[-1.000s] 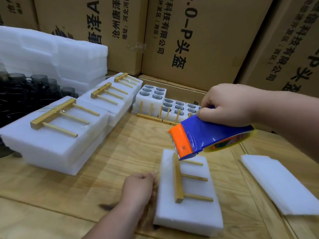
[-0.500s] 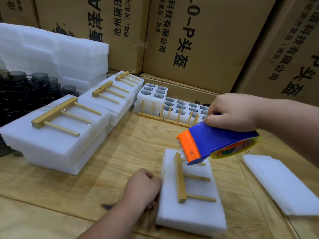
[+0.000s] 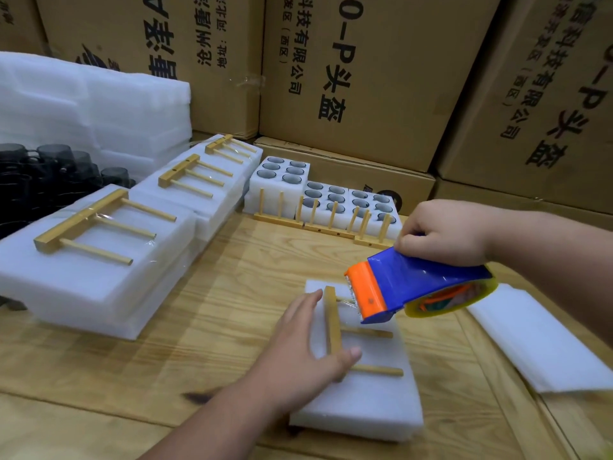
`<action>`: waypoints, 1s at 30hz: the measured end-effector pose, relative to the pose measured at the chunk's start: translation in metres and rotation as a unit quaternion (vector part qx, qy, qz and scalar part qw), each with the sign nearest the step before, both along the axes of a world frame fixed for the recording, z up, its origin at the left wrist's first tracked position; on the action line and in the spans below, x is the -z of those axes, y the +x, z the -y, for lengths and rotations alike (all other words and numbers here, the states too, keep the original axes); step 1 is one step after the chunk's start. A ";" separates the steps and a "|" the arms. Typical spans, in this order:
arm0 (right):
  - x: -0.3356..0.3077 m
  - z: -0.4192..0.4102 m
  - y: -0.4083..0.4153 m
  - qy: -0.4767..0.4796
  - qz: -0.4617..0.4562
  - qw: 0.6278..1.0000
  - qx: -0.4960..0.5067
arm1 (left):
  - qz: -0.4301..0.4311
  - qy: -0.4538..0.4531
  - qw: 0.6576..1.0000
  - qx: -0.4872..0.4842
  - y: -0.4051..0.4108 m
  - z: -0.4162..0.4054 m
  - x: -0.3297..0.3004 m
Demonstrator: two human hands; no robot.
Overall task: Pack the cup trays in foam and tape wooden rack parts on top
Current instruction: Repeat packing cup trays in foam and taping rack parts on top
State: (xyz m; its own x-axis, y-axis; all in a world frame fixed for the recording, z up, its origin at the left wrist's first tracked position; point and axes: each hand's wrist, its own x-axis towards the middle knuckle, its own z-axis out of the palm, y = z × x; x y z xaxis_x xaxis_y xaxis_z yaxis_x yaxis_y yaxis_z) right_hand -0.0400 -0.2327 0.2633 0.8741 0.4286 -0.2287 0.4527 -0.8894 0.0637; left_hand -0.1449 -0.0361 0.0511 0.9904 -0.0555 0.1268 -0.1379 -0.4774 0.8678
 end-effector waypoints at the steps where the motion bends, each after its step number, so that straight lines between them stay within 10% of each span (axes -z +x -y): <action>1: 0.000 0.000 0.001 0.001 -0.001 1.000 0.001 | 0.003 0.012 1.000 0.015 0.001 0.002 -0.002; 16: 0.007 0.012 0.004 0.030 -0.020 0.999 0.000 | 0.011 0.067 0.997 0.044 0.016 0.013 -0.017; 30: 0.098 0.079 0.009 0.335 -0.082 0.938 0.043 | -0.002 0.247 0.967 0.061 0.026 0.026 -0.012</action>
